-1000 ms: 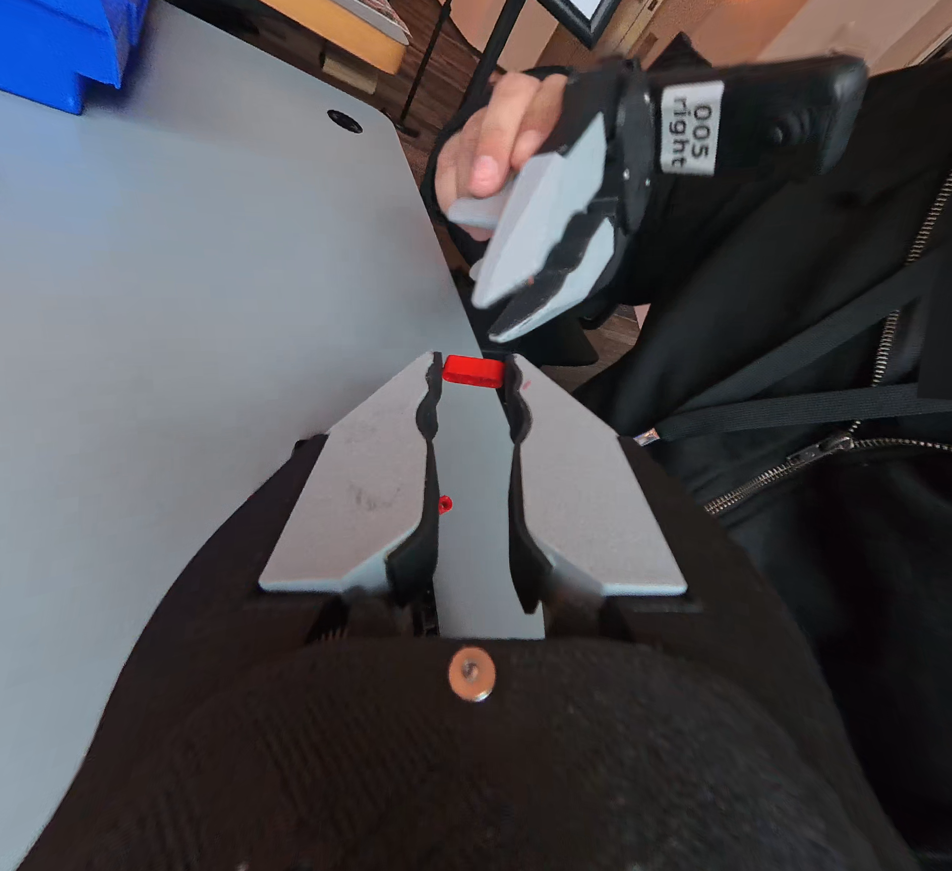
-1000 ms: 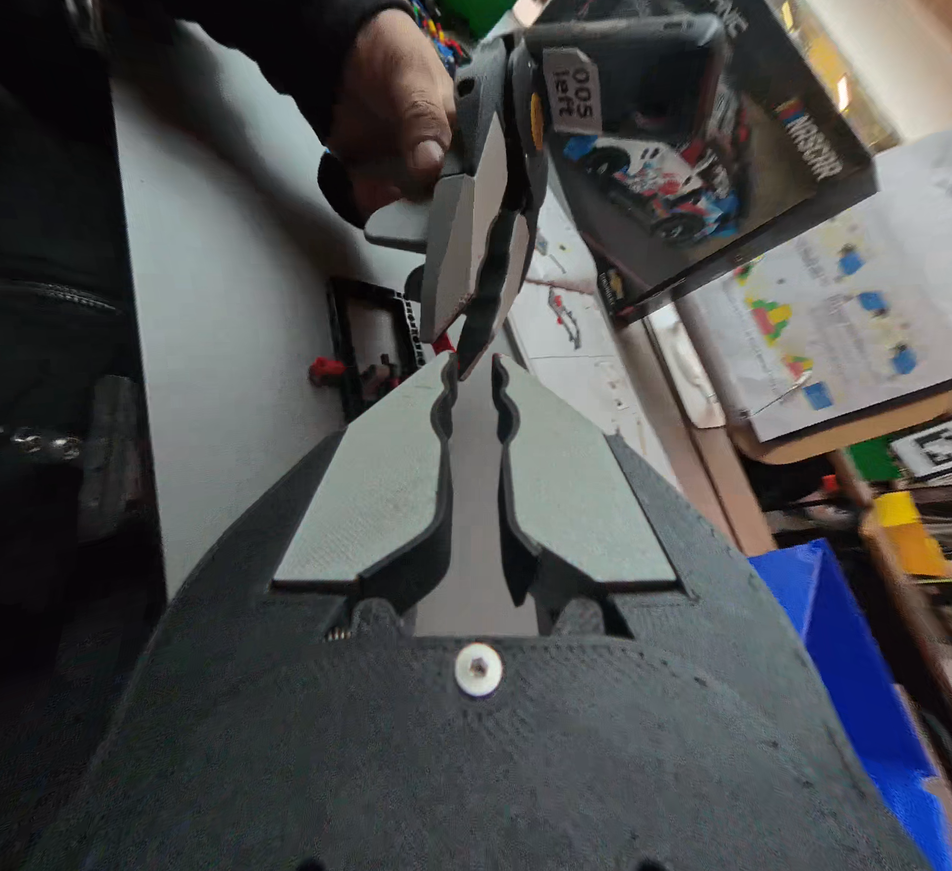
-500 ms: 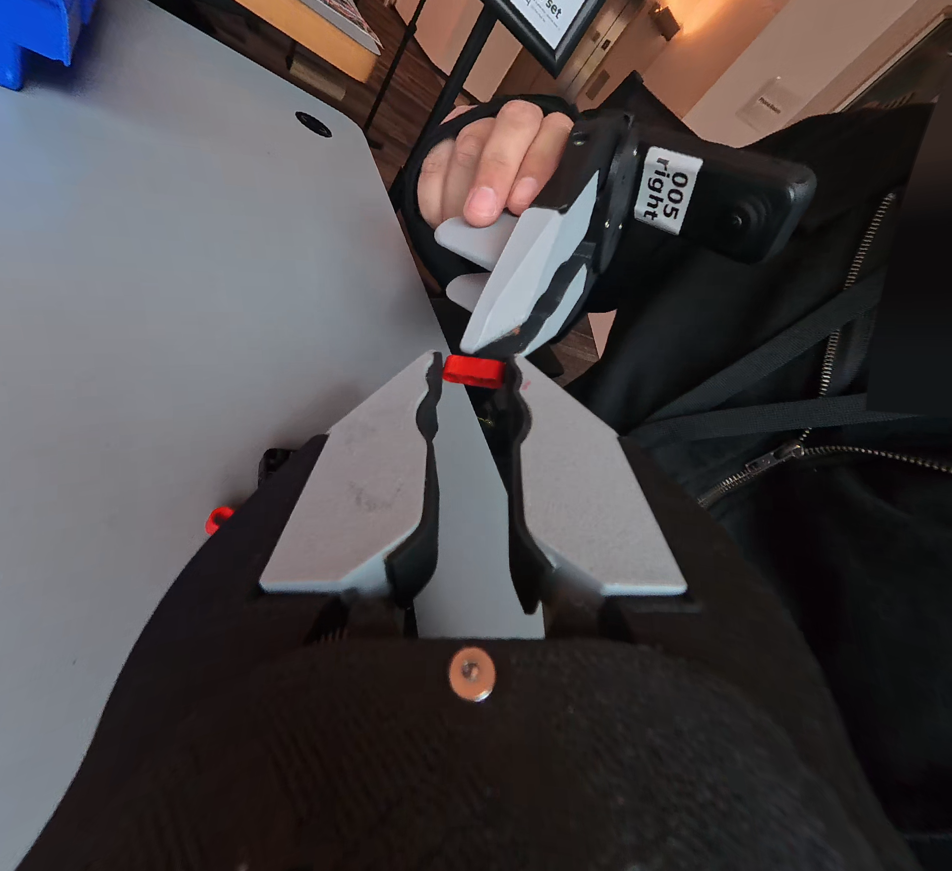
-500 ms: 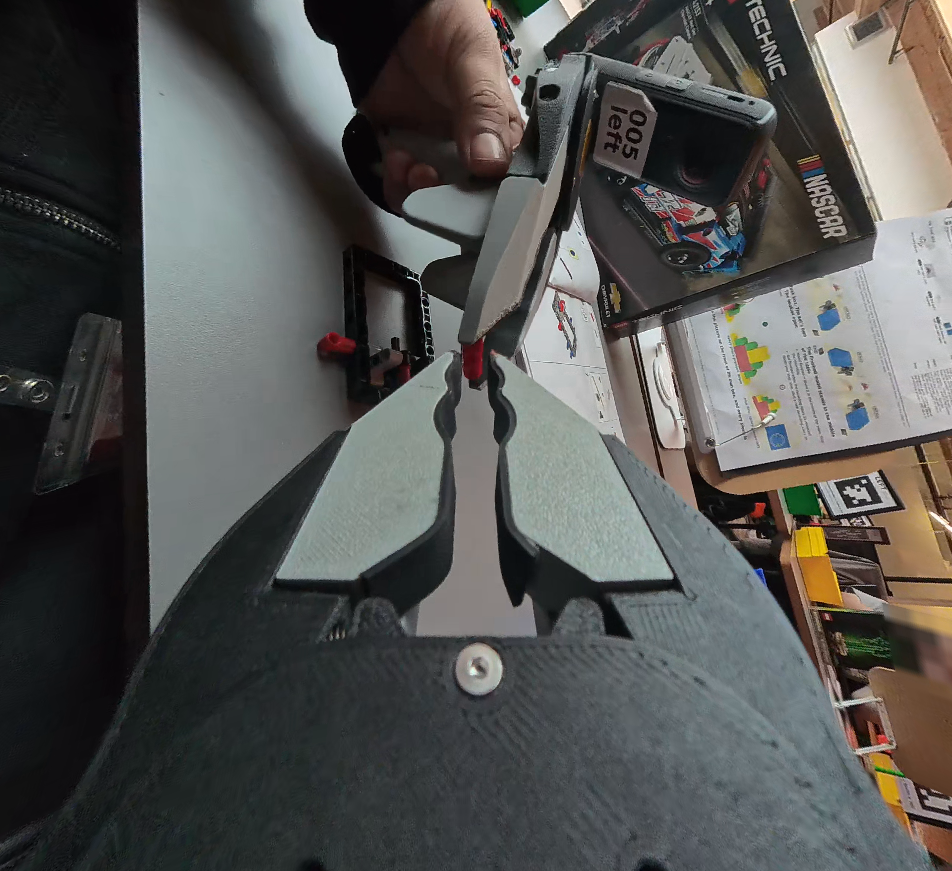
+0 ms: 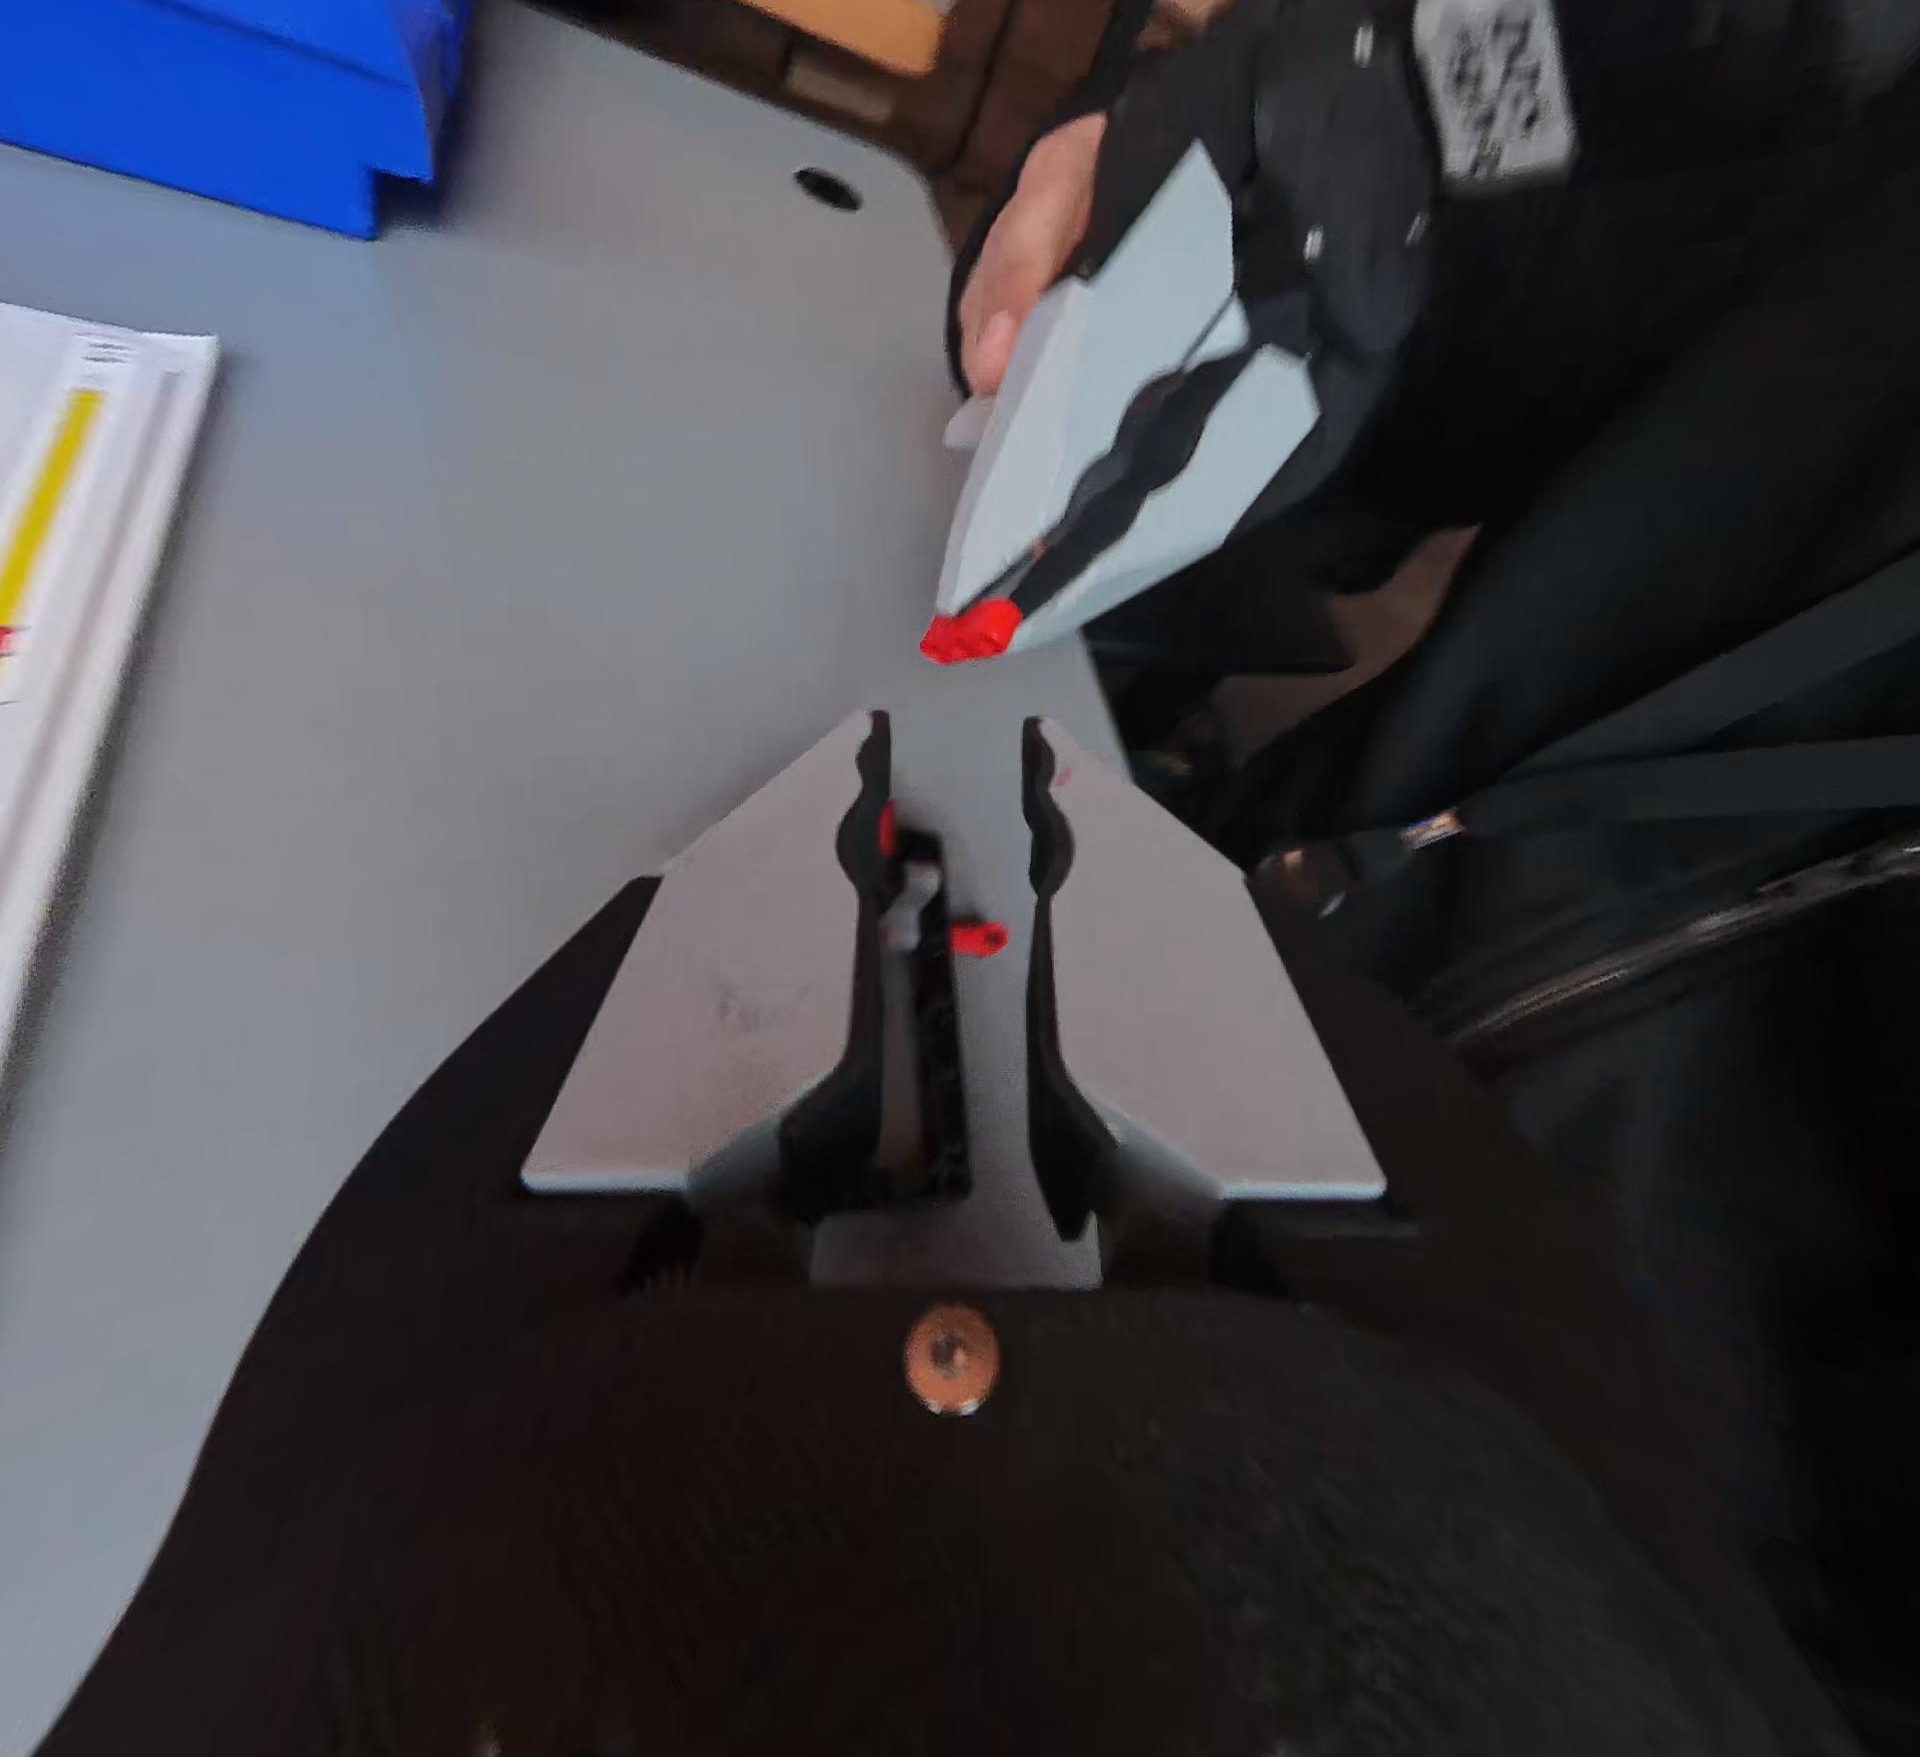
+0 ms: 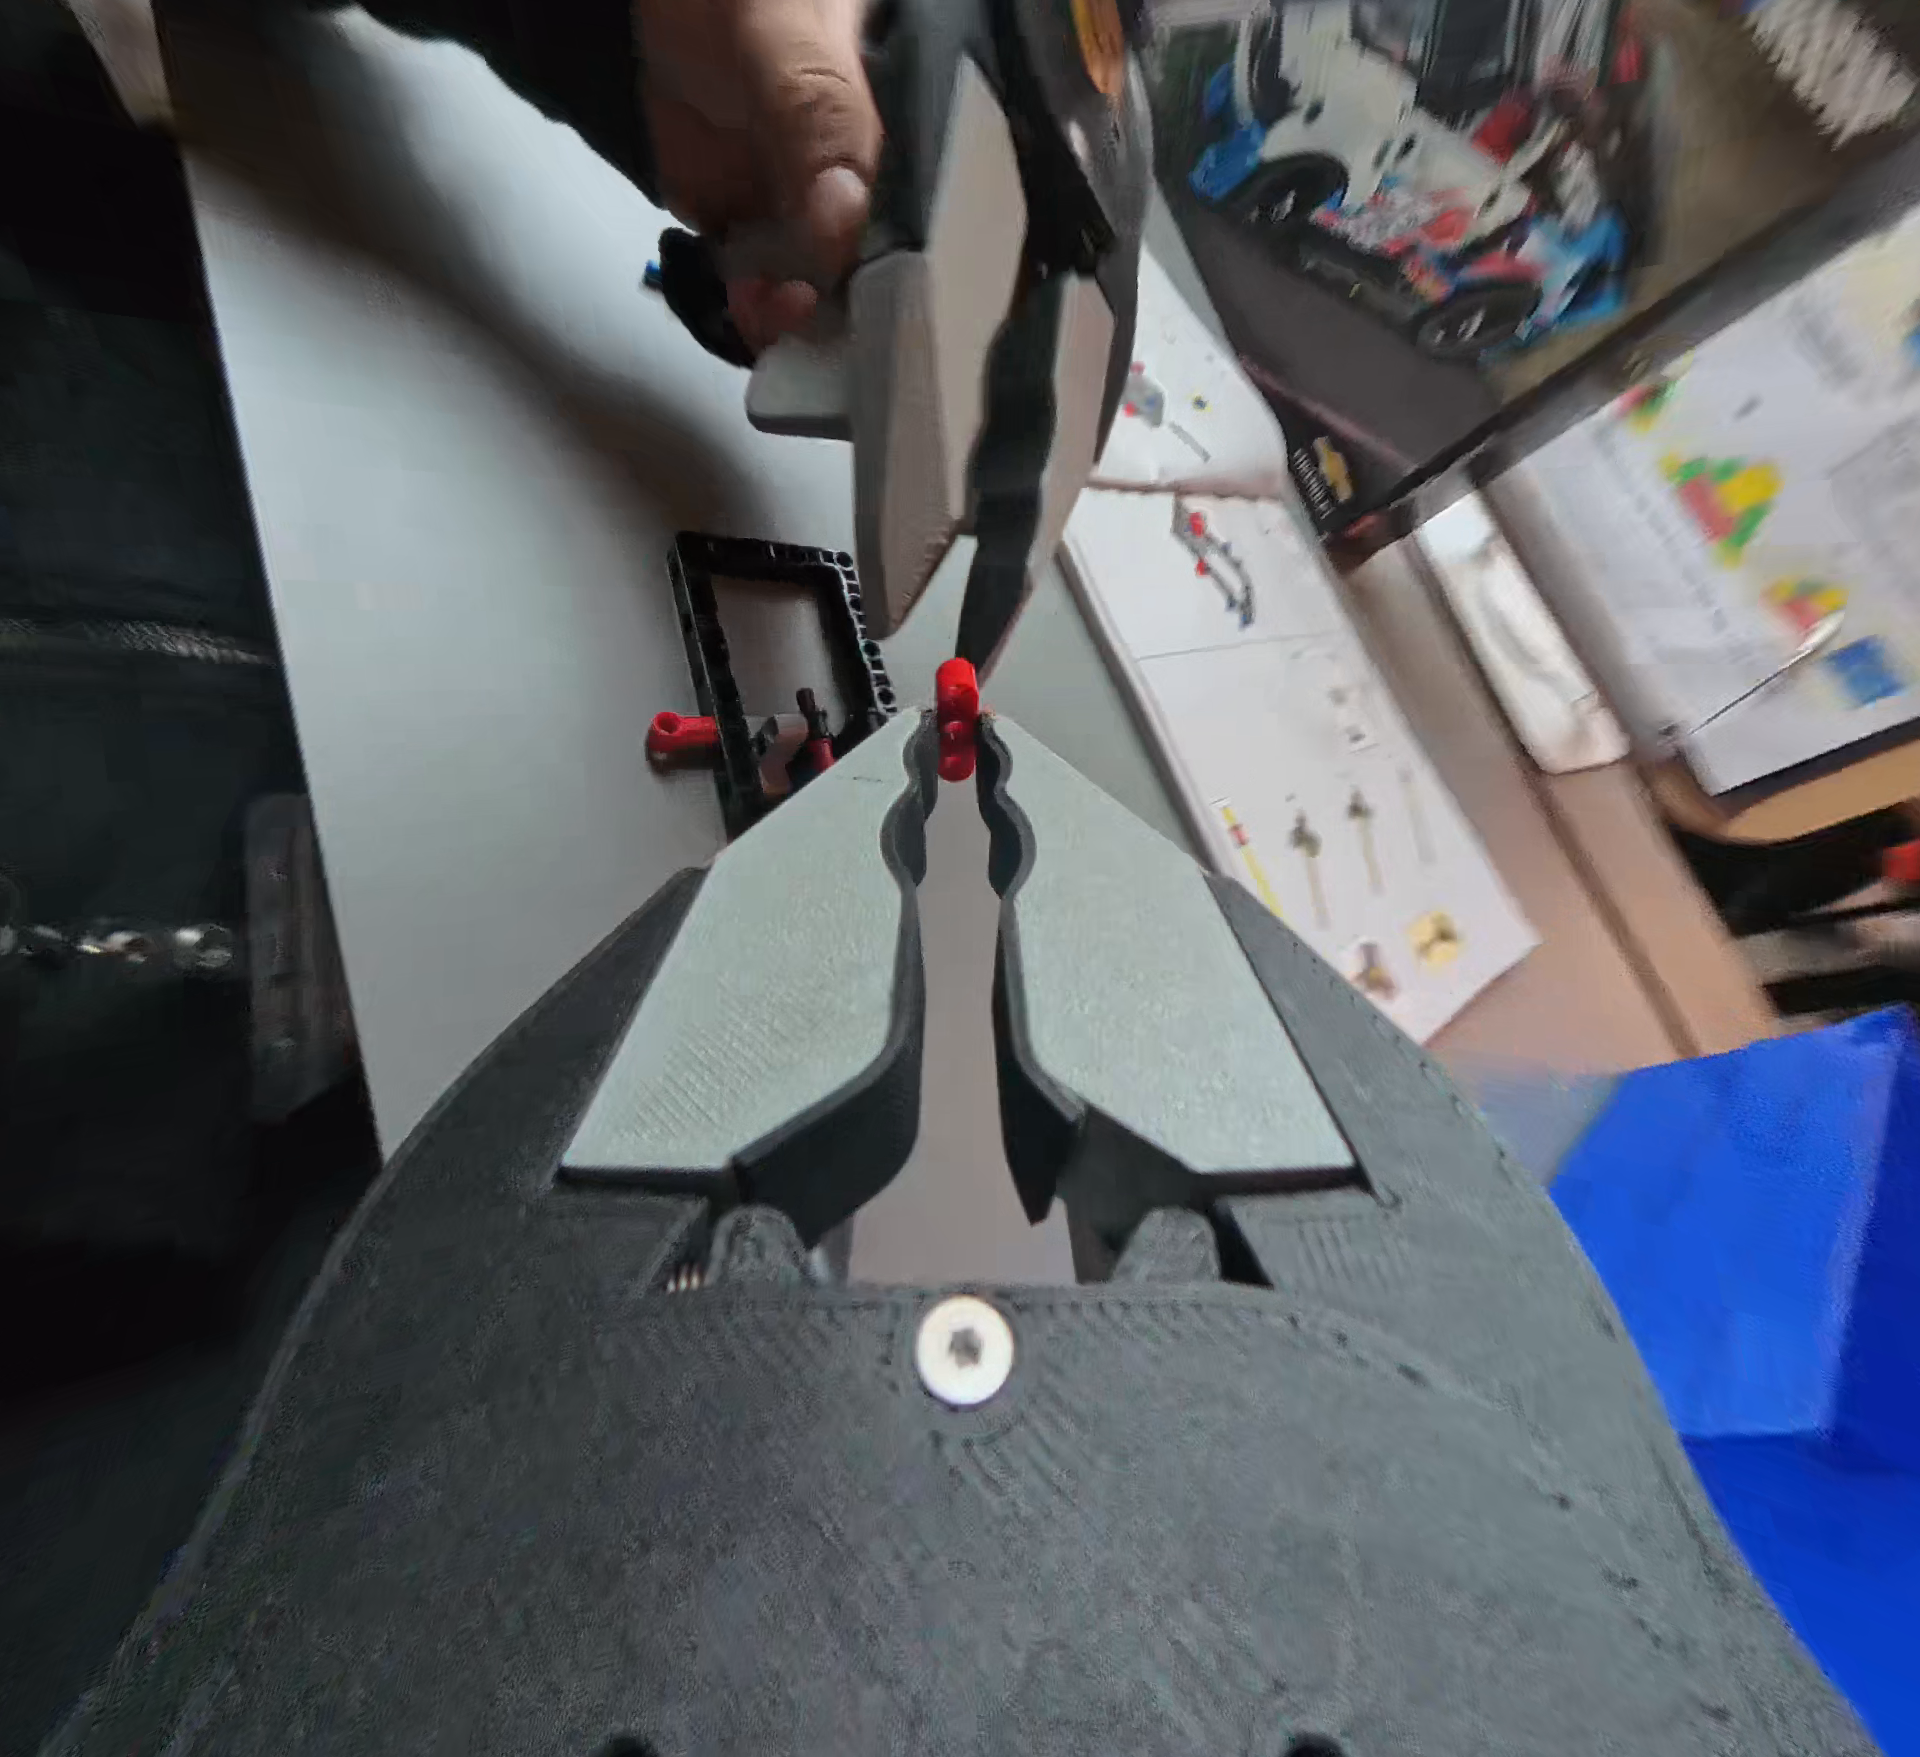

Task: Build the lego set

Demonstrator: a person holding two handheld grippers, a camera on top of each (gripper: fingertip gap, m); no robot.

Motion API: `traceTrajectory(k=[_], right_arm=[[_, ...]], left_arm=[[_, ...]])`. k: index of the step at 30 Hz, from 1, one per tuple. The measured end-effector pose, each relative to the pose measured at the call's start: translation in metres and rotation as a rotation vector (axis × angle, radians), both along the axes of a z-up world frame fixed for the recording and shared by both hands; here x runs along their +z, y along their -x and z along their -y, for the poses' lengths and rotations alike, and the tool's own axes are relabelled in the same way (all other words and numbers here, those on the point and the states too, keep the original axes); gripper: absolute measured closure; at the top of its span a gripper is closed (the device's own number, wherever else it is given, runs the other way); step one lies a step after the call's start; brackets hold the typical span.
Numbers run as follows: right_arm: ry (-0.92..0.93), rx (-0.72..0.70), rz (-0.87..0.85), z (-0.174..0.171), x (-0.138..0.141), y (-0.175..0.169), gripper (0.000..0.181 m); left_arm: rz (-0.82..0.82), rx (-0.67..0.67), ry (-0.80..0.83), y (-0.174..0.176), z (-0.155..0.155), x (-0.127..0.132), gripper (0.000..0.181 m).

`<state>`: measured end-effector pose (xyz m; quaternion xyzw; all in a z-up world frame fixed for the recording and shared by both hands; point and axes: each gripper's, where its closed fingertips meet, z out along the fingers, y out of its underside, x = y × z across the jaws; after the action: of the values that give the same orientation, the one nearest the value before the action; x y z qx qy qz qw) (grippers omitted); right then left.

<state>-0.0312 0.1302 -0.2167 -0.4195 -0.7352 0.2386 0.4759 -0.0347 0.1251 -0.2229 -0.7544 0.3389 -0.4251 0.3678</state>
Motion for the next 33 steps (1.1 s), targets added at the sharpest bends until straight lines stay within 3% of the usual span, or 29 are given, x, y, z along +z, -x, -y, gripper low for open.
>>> traceTrajectory(k=[3,6,9,15,17,24,33], right_arm=[[0.27,-0.002,0.051,-0.004,-0.005,-0.002,0.177],[0.486,0.048,0.052,0.002,0.001,-0.002,0.177],[0.628,0.087,0.055,0.006,0.006,-0.003,0.178],[1.209,0.093,0.107,0.001,0.008,-0.005,0.178],[1.355,0.097,0.127,0.001,0.006,-0.005,0.178],[1.588,0.117,0.169,0.003,0.001,-0.004,0.177],[1.652,0.135,0.057,-0.004,0.011,0.0,0.177]], left_arm=[[-0.145,0.065,-0.067,0.002,-0.005,-0.007,0.149],[-0.245,0.081,-0.19,-0.003,-0.008,-0.007,0.158],[-0.273,0.031,-0.203,-0.012,-0.004,-0.012,0.165],[-0.273,0.106,-0.317,-0.018,-0.013,0.0,0.132],[-0.335,0.14,-0.402,-0.016,-0.017,0.001,0.135],[-0.531,0.136,-0.702,-0.021,-0.015,-0.001,0.156],[-0.505,0.252,-0.765,-0.019,-0.021,0.01,0.159]])
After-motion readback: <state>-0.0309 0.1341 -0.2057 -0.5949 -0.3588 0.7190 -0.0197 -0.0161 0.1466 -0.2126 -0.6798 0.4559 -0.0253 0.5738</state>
